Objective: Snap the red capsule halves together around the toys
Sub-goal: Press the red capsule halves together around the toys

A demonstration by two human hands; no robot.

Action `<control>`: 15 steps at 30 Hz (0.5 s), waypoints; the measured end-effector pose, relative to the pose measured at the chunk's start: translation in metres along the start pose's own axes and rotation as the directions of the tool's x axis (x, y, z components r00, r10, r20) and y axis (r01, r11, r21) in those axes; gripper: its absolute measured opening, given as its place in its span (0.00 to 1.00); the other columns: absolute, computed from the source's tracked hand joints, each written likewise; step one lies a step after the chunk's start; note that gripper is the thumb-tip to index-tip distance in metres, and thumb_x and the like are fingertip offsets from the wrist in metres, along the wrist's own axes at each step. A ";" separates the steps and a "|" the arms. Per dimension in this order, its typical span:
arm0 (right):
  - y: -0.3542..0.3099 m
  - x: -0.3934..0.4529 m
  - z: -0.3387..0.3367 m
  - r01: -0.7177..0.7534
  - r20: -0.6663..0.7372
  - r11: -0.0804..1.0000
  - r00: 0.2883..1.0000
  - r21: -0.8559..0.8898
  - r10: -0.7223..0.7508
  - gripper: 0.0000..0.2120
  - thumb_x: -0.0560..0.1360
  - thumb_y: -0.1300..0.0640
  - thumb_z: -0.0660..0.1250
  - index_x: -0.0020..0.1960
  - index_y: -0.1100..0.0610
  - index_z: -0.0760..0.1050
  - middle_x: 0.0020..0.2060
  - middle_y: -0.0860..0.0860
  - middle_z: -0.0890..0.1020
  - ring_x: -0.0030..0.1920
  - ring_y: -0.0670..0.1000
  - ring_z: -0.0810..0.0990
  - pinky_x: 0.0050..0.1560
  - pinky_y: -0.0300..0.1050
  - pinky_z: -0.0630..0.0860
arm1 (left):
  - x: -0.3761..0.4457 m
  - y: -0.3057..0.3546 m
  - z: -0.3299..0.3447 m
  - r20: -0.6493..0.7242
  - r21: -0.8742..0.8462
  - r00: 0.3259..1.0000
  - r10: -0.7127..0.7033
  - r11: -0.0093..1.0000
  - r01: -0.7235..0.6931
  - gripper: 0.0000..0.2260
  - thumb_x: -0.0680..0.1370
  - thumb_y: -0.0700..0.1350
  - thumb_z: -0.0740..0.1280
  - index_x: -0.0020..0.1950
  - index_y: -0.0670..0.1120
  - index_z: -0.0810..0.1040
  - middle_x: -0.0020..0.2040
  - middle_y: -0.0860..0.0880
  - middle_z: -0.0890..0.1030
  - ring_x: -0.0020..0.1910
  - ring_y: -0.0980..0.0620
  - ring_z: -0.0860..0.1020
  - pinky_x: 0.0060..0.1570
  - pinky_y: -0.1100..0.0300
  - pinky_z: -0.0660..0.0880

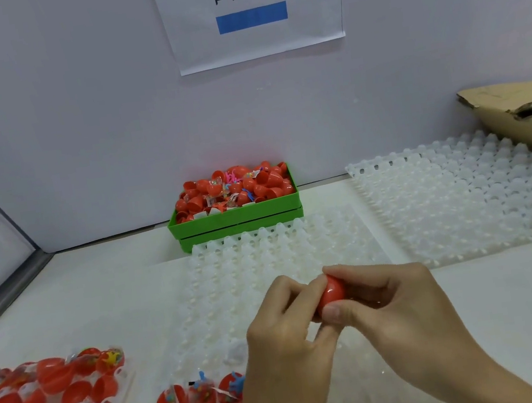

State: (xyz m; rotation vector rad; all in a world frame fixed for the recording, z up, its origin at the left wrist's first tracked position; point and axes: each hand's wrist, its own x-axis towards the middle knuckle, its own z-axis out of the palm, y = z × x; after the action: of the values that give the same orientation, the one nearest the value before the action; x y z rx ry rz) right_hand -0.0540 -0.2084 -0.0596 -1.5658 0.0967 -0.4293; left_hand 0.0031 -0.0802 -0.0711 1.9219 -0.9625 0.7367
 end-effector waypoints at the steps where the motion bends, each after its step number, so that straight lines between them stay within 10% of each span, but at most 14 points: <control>1: -0.001 0.001 -0.001 -0.004 -0.008 0.999 1.000 0.038 0.004 0.17 0.68 0.72 0.74 0.50 0.54 0.86 0.40 0.48 0.88 0.44 0.47 0.87 0.45 0.37 0.82 | 0.002 0.001 -0.002 0.032 -0.084 0.998 -0.046 0.995 0.048 0.18 0.66 0.48 0.77 0.55 0.47 0.85 0.41 0.54 0.77 0.40 0.59 0.77 0.41 0.70 0.76; 6: -0.007 0.003 -0.009 0.021 0.023 0.982 0.999 0.186 -0.025 0.16 0.65 0.64 0.74 0.52 0.56 0.85 0.45 0.53 0.88 0.49 0.53 0.87 0.50 0.39 0.81 | 0.011 -0.002 -0.013 0.299 -0.535 0.877 -0.377 0.694 0.481 0.27 0.61 0.65 0.78 0.58 0.60 0.82 0.56 0.57 0.80 0.58 0.56 0.79 0.51 0.67 0.78; 10: -0.009 0.000 -0.005 0.047 0.099 0.960 0.992 0.277 -0.077 0.15 0.67 0.67 0.71 0.51 0.56 0.85 0.46 0.56 0.87 0.50 0.54 0.87 0.49 0.39 0.81 | 0.008 -0.001 -0.010 0.469 -0.687 0.796 -0.384 0.407 0.602 0.32 0.59 0.62 0.81 0.60 0.53 0.83 0.55 0.46 0.85 0.59 0.47 0.82 0.54 0.57 0.79; 15: -0.007 -0.002 -0.001 0.071 0.080 0.973 0.993 0.218 -0.090 0.20 0.70 0.77 0.67 0.49 0.54 0.86 0.45 0.54 0.88 0.49 0.52 0.87 0.49 0.36 0.80 | 0.005 0.005 -0.007 0.413 -0.710 0.827 -0.382 0.434 0.555 0.23 0.63 0.63 0.79 0.55 0.55 0.85 0.49 0.44 0.86 0.52 0.46 0.84 0.52 0.54 0.80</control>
State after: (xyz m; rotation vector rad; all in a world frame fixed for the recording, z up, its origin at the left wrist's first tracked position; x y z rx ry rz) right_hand -0.0581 -0.2086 -0.0531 -1.3768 -0.0810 -0.4182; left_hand 0.0011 -0.0772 -0.0614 1.2893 -0.6195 -0.2560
